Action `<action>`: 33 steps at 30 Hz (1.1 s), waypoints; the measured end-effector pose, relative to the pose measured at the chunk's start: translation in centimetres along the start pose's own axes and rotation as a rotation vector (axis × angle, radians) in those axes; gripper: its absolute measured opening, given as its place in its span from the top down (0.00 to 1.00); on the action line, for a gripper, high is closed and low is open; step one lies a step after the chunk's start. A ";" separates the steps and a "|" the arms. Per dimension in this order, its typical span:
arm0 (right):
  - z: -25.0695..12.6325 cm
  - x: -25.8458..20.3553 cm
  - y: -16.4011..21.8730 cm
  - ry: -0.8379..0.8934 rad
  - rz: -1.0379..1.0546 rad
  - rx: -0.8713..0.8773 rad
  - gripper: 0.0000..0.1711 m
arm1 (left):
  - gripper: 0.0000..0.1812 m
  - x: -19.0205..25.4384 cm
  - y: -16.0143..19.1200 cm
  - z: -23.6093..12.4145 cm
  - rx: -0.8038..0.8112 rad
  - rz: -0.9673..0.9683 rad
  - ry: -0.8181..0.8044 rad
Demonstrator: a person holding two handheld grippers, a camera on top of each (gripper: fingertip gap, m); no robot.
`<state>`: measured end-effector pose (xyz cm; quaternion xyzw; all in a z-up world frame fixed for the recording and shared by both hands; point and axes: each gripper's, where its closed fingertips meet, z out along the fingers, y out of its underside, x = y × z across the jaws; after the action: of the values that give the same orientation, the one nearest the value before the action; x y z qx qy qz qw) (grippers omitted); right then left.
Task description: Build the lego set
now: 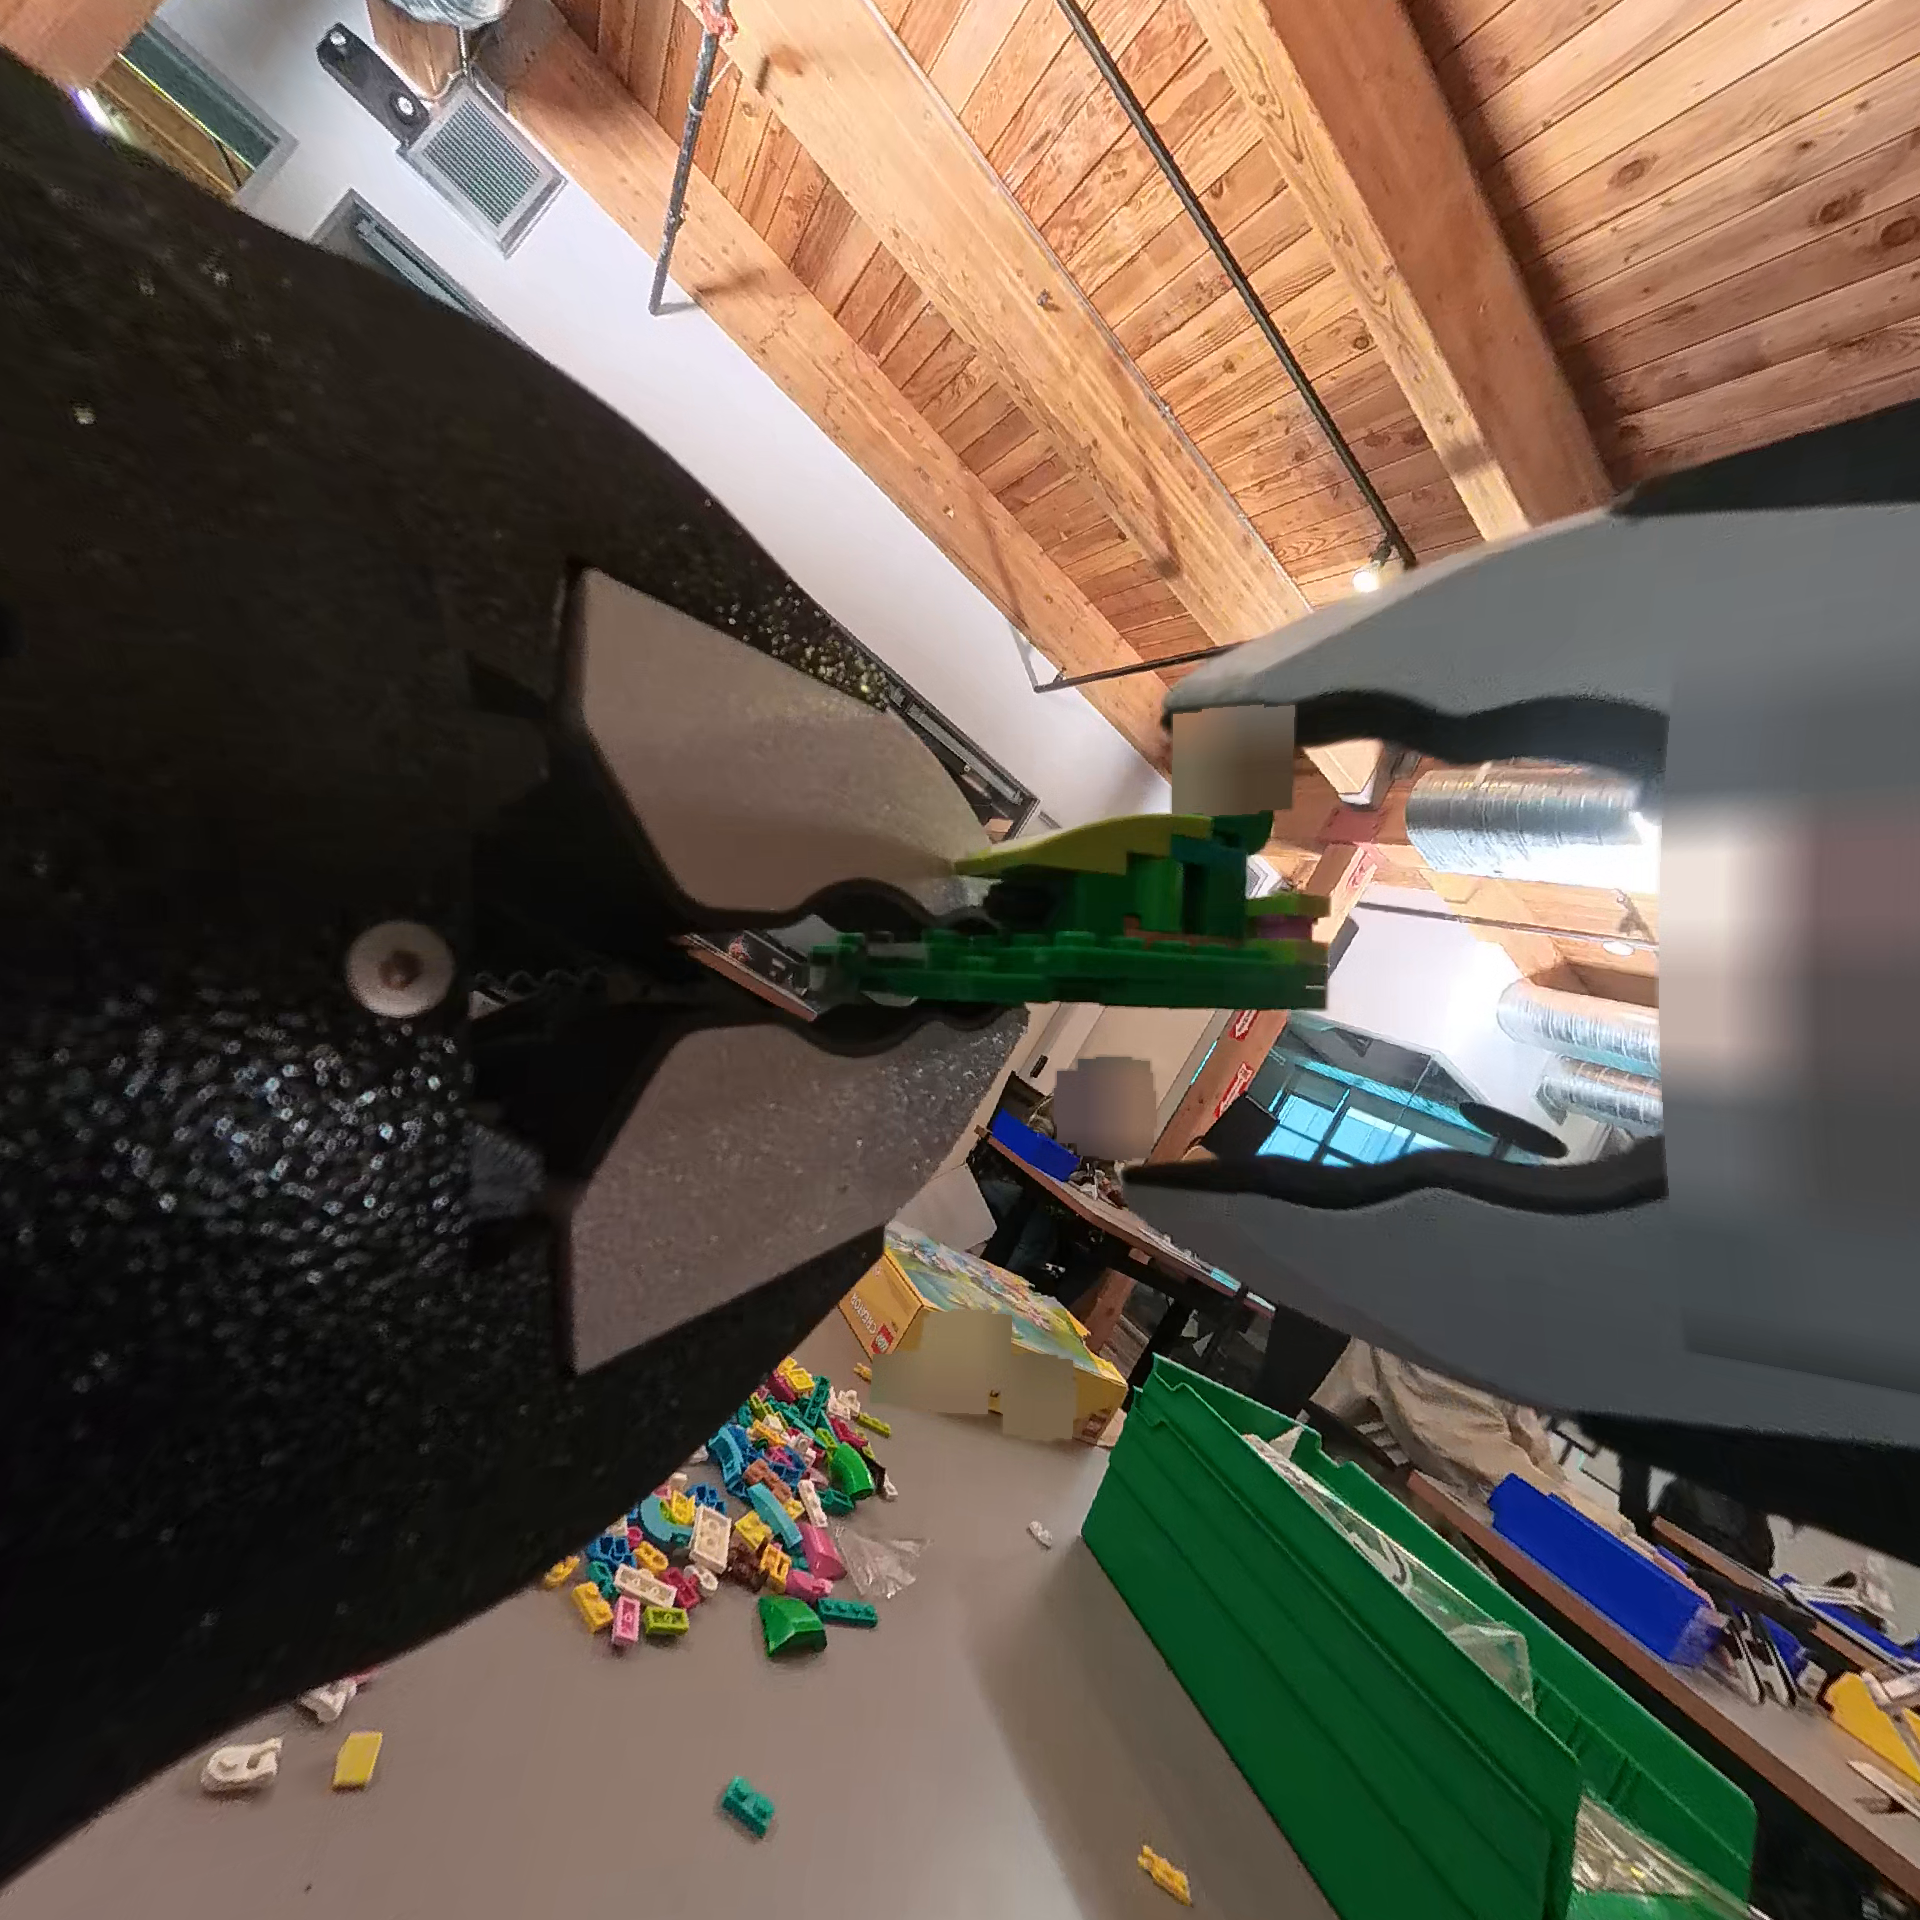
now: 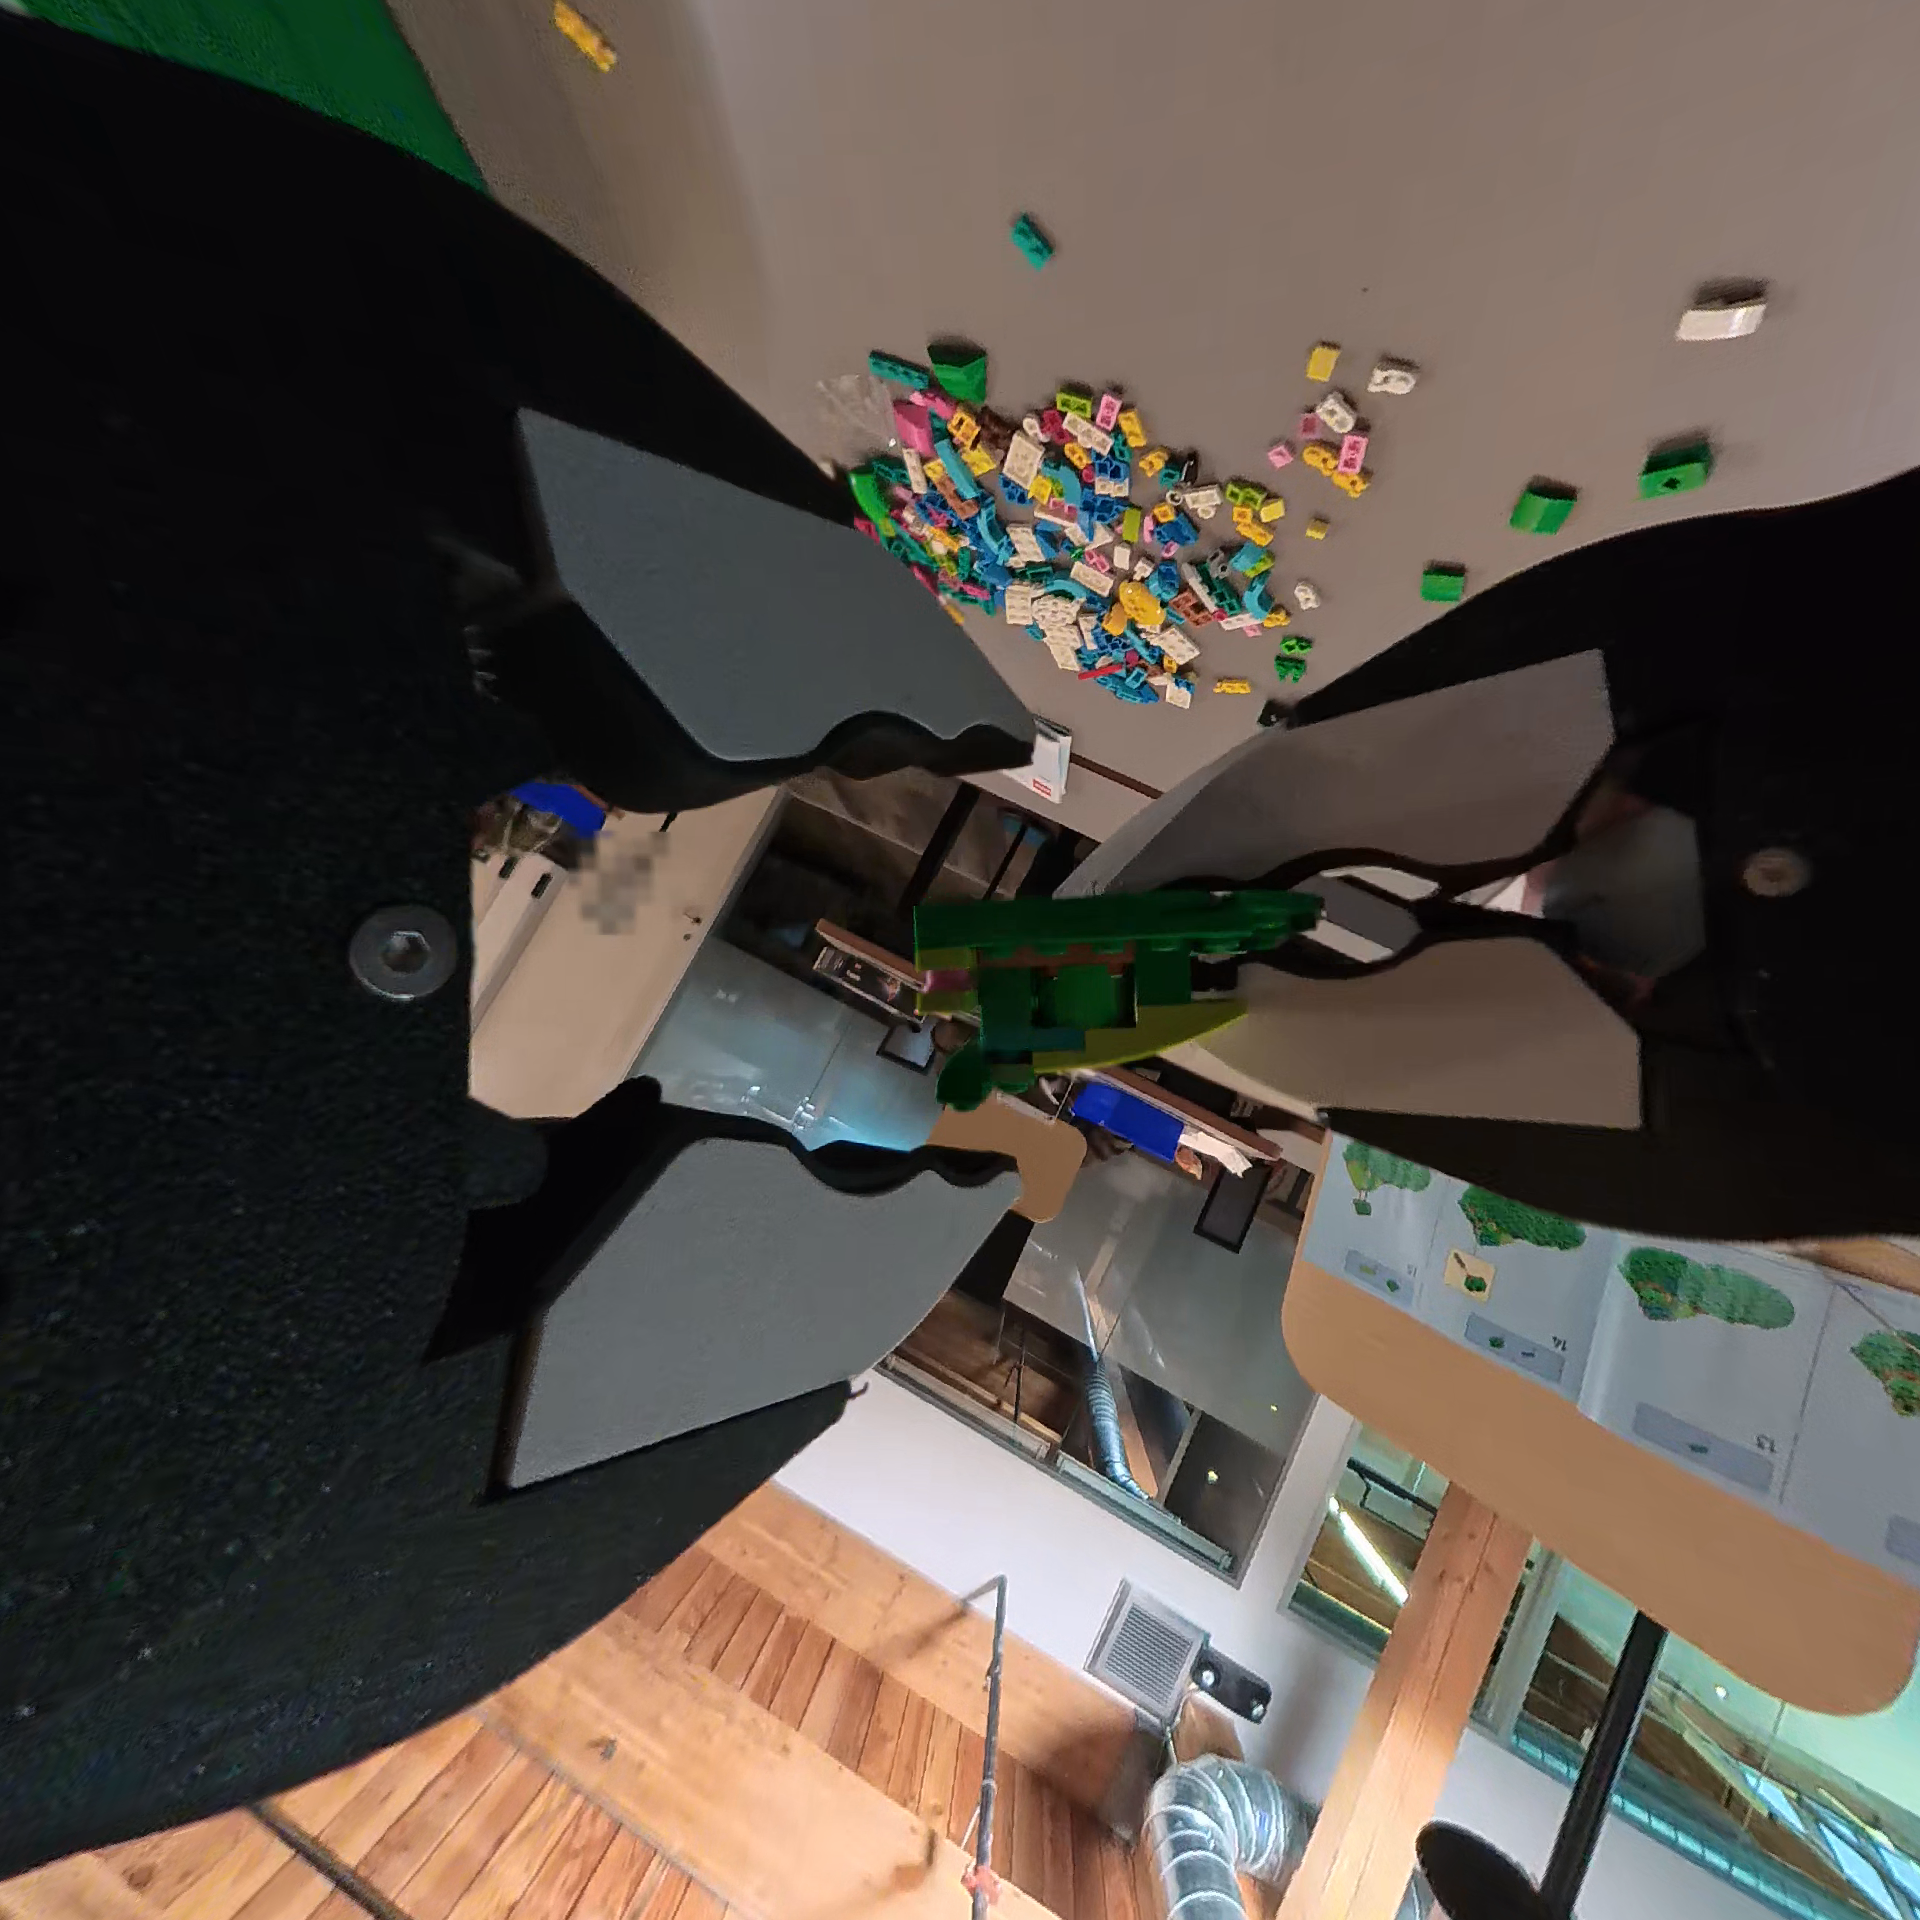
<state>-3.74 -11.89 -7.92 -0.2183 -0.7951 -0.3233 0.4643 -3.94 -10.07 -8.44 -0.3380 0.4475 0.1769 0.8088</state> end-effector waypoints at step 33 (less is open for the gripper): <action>-0.5 1.1 -0.5 0.004 -0.227 -0.017 0.80 | 0.95 -0.5 -1.2 -0.4 0.020 0.004 0.018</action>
<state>-4.27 -12.52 -6.90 -0.1300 -0.8109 -0.3810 0.4246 -3.75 -11.14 -7.70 -0.3305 0.4571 0.1711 0.8078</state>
